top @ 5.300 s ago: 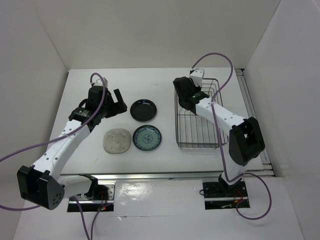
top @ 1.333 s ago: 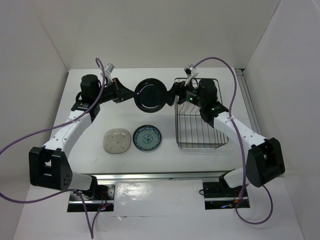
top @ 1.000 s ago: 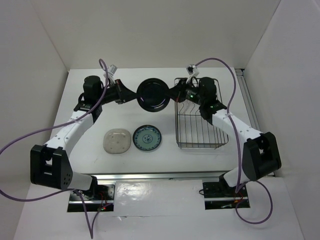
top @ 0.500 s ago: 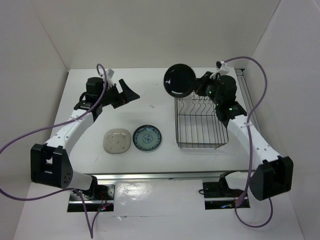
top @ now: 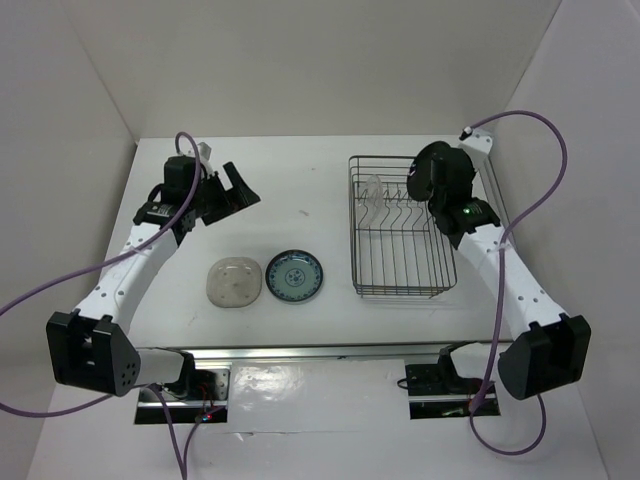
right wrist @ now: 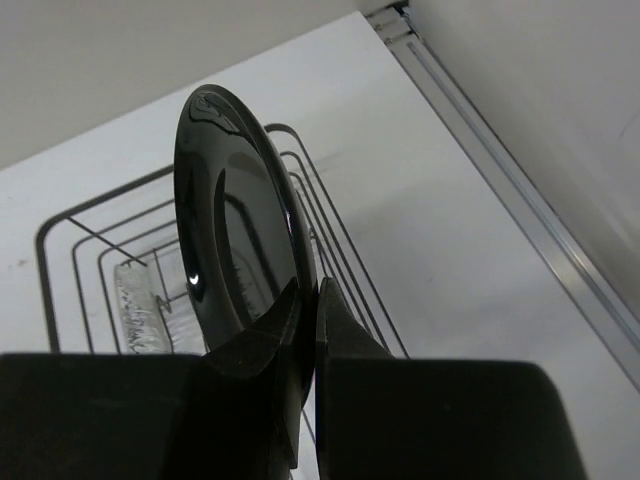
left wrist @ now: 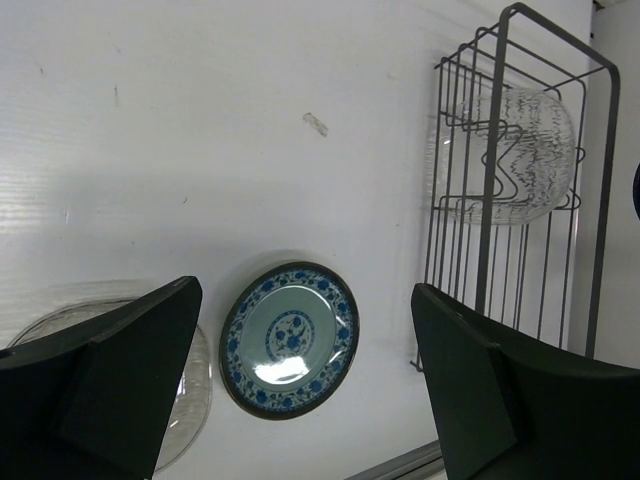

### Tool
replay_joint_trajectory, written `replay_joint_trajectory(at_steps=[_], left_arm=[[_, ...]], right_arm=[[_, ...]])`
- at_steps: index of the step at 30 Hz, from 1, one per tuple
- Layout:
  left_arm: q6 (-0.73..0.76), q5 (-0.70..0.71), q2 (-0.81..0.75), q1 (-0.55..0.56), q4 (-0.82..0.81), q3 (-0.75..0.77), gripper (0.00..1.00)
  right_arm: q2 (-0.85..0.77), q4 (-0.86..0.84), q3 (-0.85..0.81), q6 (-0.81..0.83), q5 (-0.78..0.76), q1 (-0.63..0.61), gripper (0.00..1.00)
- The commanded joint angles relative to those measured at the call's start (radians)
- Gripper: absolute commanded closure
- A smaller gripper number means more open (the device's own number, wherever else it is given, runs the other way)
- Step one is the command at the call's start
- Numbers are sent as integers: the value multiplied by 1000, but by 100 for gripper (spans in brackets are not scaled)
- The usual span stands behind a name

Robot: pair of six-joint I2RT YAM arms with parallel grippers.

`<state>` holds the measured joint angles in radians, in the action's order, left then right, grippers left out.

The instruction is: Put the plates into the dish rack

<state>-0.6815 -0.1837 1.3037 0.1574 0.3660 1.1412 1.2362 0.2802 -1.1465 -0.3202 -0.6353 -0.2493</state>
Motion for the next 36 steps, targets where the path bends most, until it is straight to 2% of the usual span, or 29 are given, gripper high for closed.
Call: replay_joint_trajectory(at_steps=[1, 10, 14, 36], left_arm=[[20, 42, -18, -4, 39, 37, 0], [29, 76, -50, -24, 86, 46, 0], [39, 66, -61, -33, 86, 46, 0], [48, 7, -61, -65, 96, 28, 0]], right_arm=[[6, 5, -44, 4, -83, -10, 100], [92, -32, -35, -5, 14, -39, 100], [138, -41, -61, 18, 5, -85, 100], [278, -70, -111, 49, -9, -123, 100]])
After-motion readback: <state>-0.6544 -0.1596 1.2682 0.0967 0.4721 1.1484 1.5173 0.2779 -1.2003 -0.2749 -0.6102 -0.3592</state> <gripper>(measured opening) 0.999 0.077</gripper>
